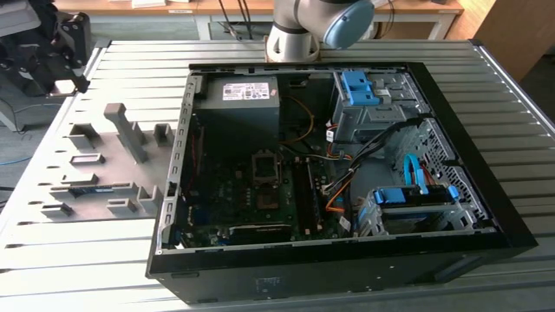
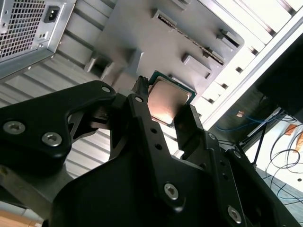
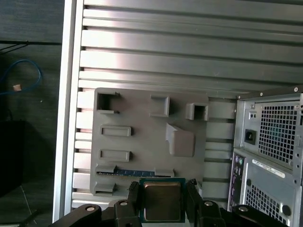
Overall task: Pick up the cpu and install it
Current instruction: 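Pick up the cpu and move it towards the insertion slot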
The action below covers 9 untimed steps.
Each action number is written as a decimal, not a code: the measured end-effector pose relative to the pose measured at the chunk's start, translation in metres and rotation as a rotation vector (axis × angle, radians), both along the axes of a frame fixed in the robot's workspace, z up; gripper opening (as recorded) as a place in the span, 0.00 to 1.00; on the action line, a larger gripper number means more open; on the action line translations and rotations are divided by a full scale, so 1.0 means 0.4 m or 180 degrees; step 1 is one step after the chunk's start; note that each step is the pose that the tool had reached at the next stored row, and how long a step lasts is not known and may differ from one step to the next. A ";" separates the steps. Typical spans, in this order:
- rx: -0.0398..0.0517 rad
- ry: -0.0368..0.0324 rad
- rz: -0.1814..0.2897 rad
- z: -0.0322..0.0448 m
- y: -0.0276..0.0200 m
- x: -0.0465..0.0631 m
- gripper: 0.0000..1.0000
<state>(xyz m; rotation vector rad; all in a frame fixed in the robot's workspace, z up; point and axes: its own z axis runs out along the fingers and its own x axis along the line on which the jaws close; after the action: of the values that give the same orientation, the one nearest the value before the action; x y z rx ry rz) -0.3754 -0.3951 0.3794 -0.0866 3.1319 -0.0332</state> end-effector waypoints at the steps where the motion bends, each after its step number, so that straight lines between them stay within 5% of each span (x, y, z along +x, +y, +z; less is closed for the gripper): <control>1: 0.0000 0.0001 0.0000 0.000 0.000 0.006 0.47; 9: 0.0000 0.0004 0.0000 0.000 0.000 0.058 0.47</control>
<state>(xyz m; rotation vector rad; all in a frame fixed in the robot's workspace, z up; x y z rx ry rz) -0.3524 -0.3951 0.3793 -0.0867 3.1332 -0.0333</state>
